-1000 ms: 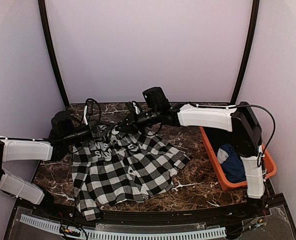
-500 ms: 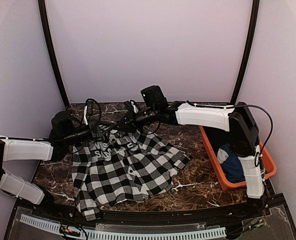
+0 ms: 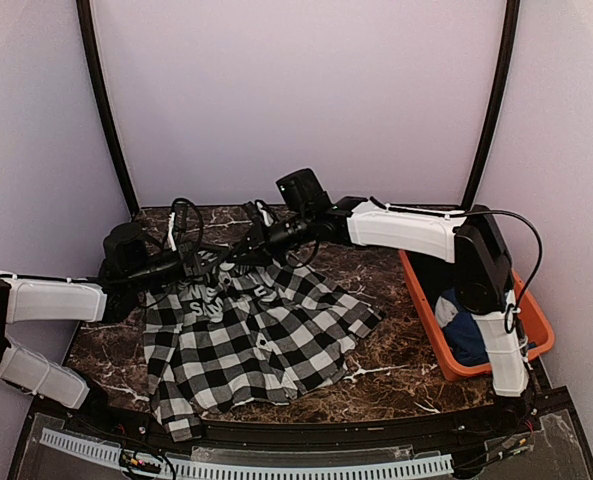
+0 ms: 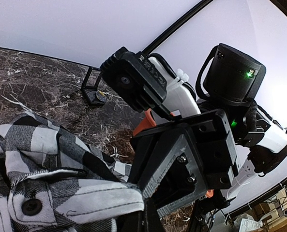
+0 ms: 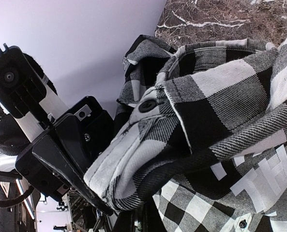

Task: Pin the brooch onto the clothing
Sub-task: Cross the brooch on the flattened clothing.

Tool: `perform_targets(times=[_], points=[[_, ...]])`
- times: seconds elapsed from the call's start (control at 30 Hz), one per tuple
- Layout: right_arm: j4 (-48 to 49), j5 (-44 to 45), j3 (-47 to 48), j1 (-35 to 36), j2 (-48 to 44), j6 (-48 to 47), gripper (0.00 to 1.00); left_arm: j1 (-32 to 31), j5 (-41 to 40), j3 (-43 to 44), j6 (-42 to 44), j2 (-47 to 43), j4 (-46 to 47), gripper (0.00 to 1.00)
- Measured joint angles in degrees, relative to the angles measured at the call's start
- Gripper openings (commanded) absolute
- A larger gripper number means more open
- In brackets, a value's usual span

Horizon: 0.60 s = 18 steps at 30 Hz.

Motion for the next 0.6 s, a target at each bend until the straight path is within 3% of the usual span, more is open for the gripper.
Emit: perform_targets(times=[0.6], points=[[-5.0, -4.2, 2.6, 0.7, 0.4, -7.8, 0.0, 0.0, 1.4, 0.0, -0.7, 0.4, 1.7, 0.01]])
